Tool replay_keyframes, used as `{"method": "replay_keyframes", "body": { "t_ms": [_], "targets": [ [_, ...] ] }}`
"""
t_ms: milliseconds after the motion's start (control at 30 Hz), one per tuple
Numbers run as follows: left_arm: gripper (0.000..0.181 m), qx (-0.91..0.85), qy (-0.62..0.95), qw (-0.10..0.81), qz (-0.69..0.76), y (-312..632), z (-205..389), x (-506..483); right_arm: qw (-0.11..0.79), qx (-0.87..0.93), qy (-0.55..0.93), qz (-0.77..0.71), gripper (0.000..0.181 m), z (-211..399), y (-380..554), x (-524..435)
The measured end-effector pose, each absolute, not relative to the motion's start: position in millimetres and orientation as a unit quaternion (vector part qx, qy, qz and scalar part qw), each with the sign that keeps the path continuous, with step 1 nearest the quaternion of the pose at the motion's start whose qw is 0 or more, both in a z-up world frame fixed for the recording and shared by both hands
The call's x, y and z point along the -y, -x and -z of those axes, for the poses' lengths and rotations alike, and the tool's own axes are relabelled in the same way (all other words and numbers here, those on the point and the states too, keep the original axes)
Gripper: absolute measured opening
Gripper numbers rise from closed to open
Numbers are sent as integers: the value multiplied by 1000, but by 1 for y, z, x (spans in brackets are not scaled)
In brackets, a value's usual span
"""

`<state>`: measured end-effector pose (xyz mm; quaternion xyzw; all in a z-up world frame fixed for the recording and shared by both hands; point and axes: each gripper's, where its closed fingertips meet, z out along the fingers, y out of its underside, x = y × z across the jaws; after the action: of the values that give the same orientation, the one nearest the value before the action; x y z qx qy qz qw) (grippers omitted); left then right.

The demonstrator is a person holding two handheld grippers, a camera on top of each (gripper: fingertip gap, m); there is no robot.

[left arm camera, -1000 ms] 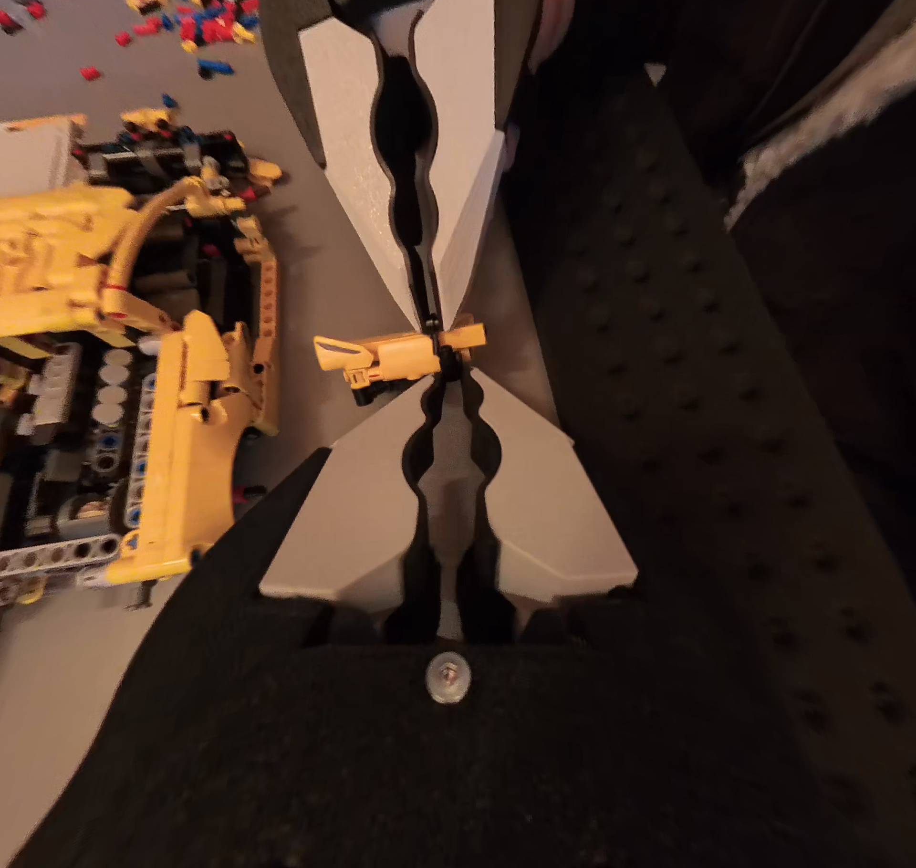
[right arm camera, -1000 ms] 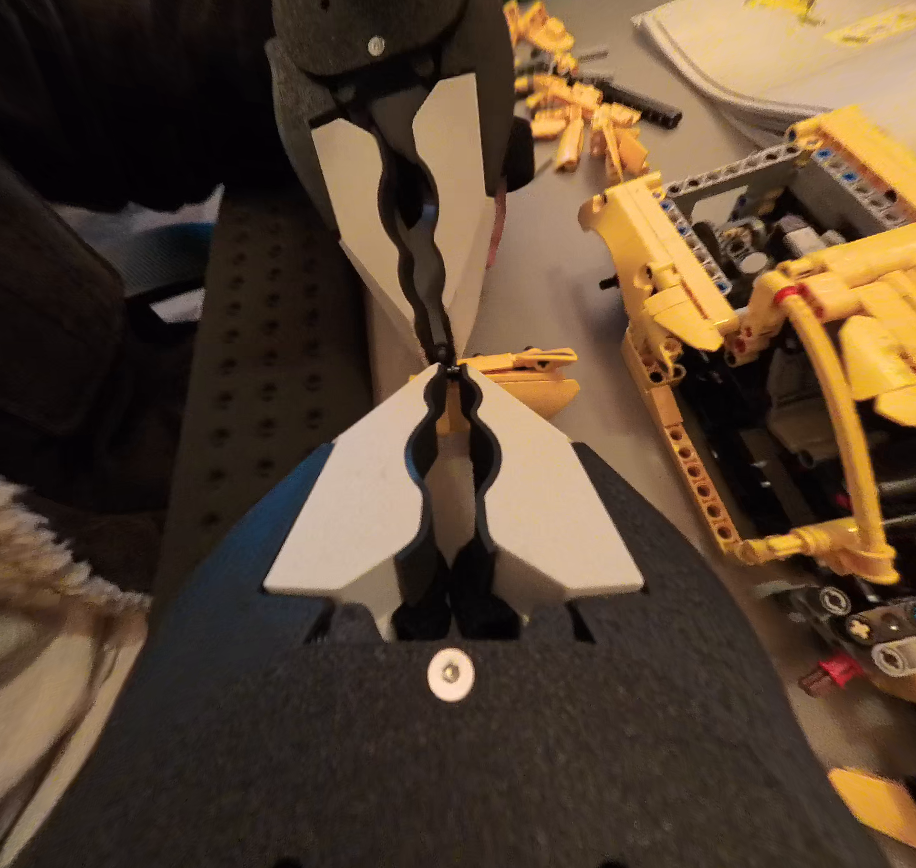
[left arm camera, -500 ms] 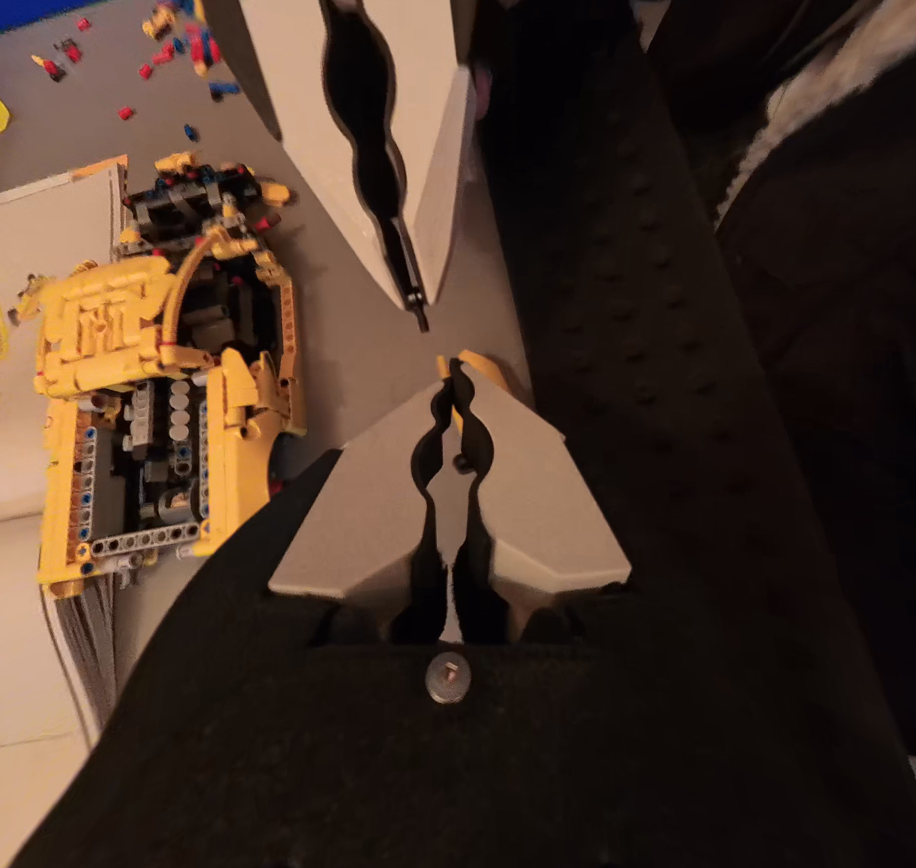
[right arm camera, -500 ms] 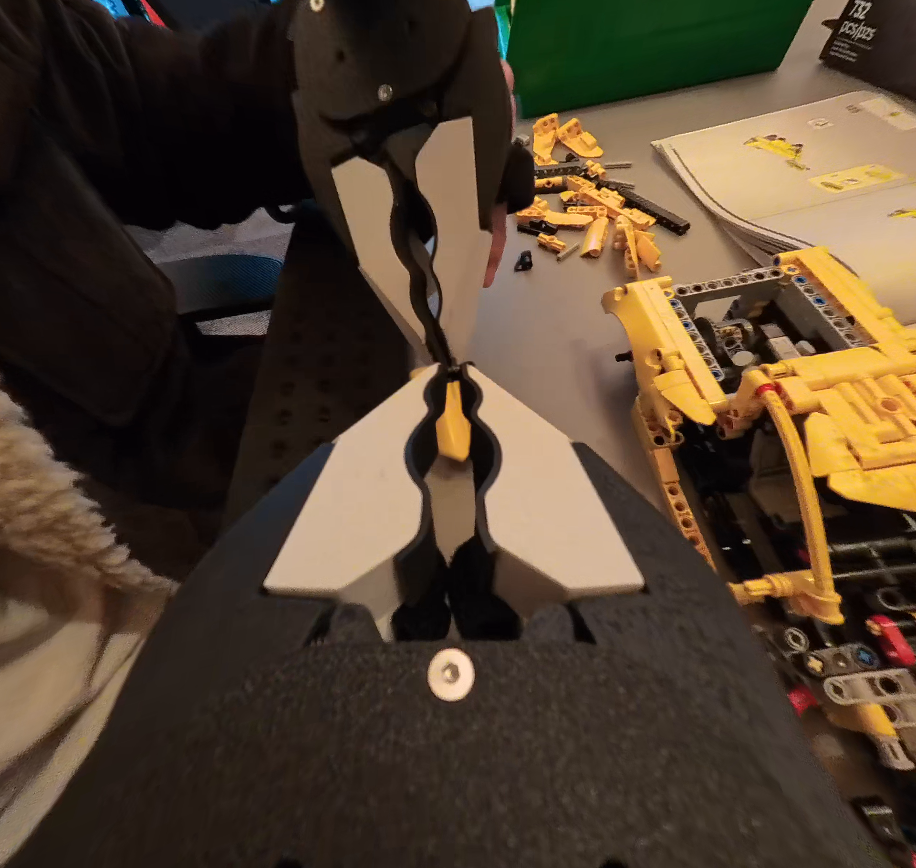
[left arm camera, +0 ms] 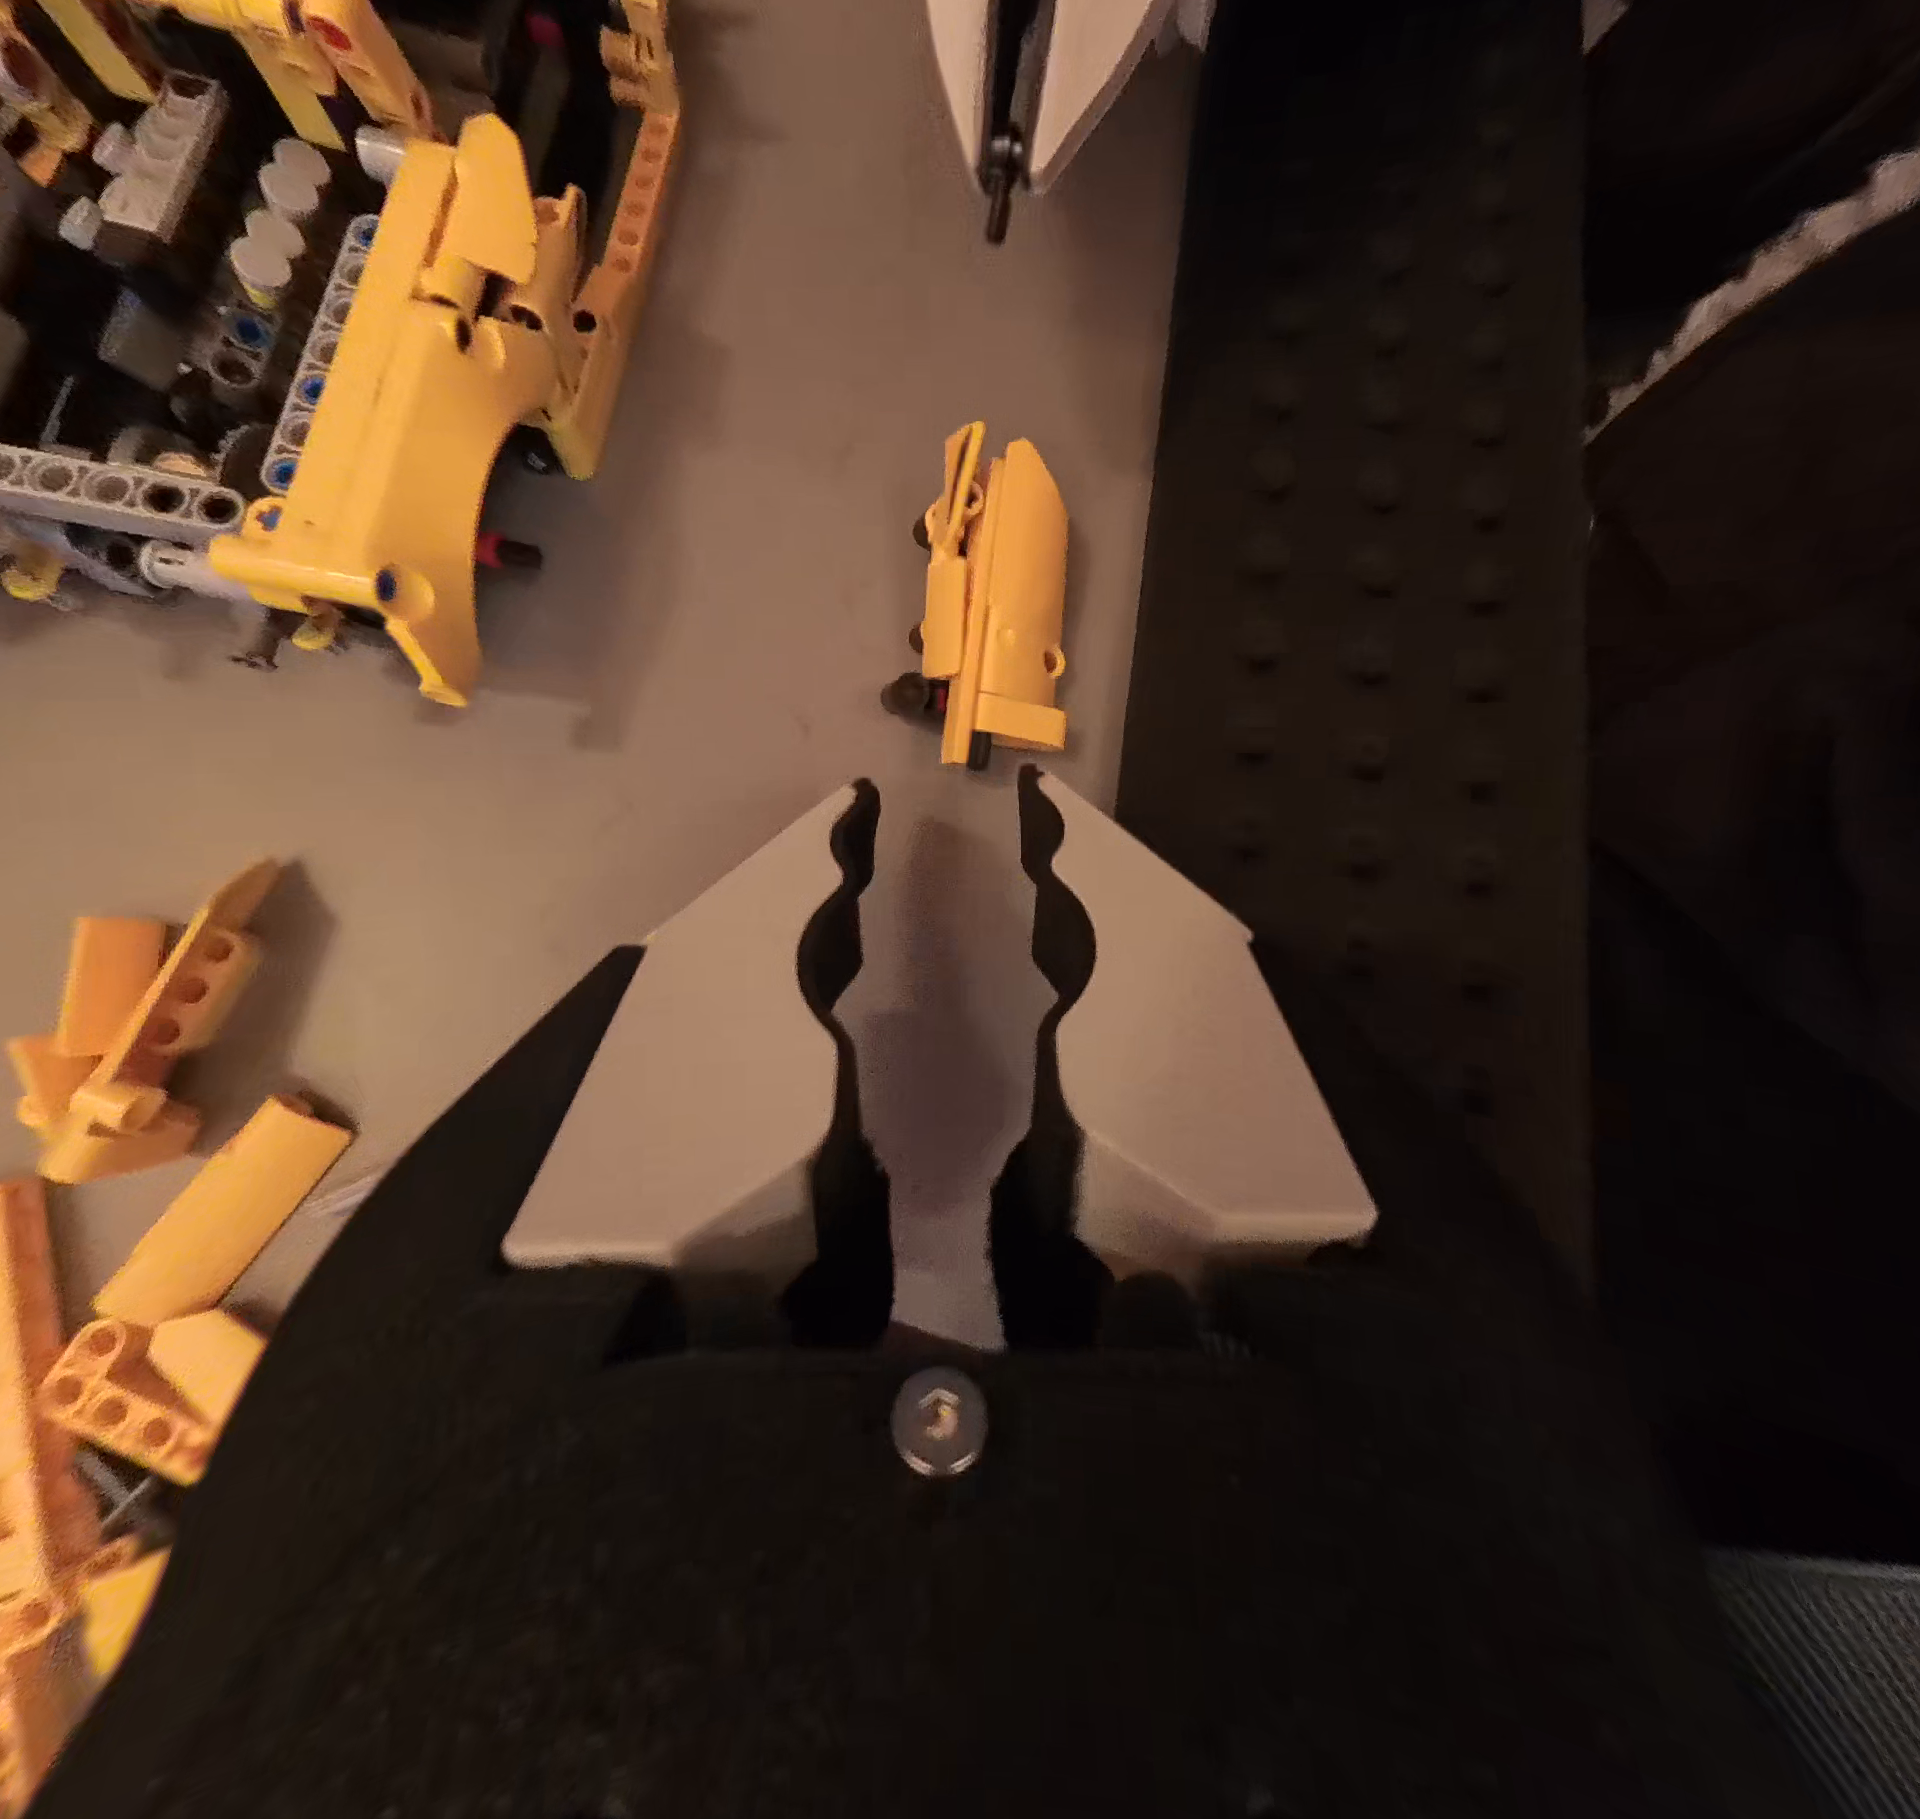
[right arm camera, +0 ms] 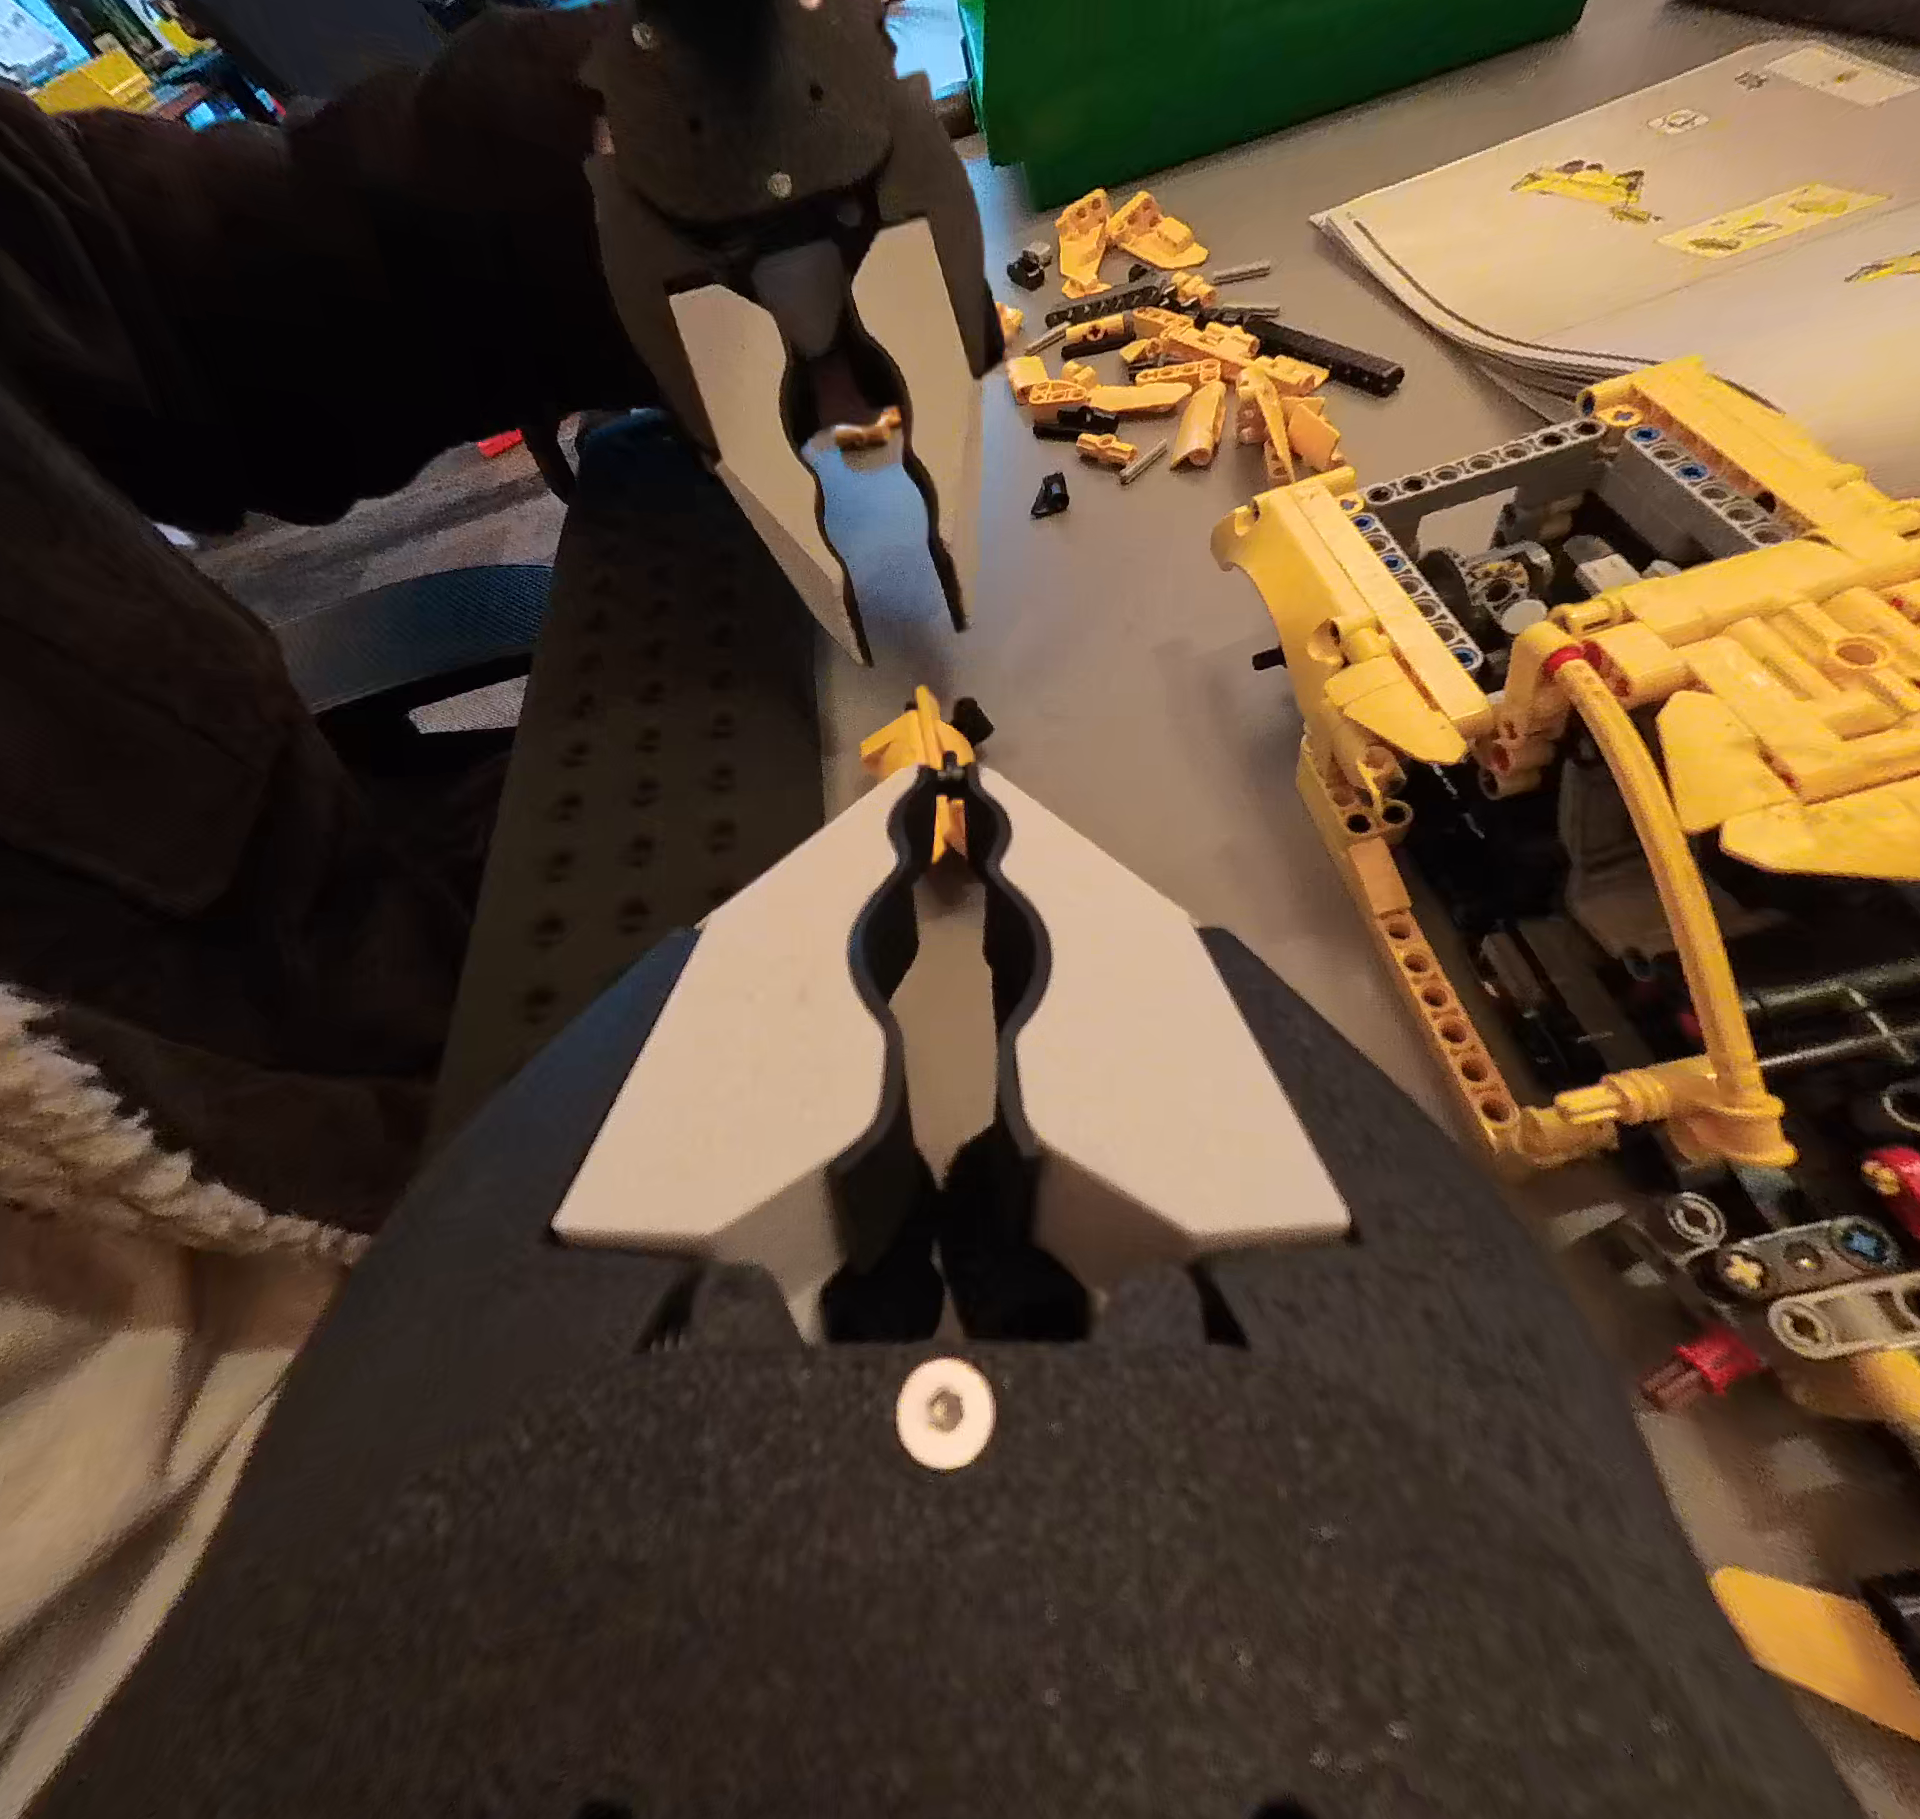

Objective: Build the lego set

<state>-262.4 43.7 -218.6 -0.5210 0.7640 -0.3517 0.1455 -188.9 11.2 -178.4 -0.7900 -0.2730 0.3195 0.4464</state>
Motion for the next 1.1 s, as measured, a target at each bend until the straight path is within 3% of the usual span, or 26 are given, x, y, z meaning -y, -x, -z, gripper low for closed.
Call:
{"method": "replay_keyframes", "body": {
  "t_ms": [267, 500, 633, 933, 1100],
  "targets": [
    [30, -748, 498, 110, 424, 247, 224, -53, 353, 335, 790, -374, 4, 200, 220, 14],
    [29, -768, 489, 110, 398, 252, 240, -57, 348, 309, 849, -249, 4, 231, 194, -19],
    [29, -781, 467, 87, 405, 264, 237, -45, 355, 309, 841, -266, 4, 225, 198, -18],
    [28, -797, 473, 176, 332, 256, 233, -13, 338, 302, 840, -298, 4, 227, 198, -5],
    [18, -800, 477, 187, 311, 242, 236, -5, 311, 315, 851, -280, 4, 240, 201, -4]
  ]
}}
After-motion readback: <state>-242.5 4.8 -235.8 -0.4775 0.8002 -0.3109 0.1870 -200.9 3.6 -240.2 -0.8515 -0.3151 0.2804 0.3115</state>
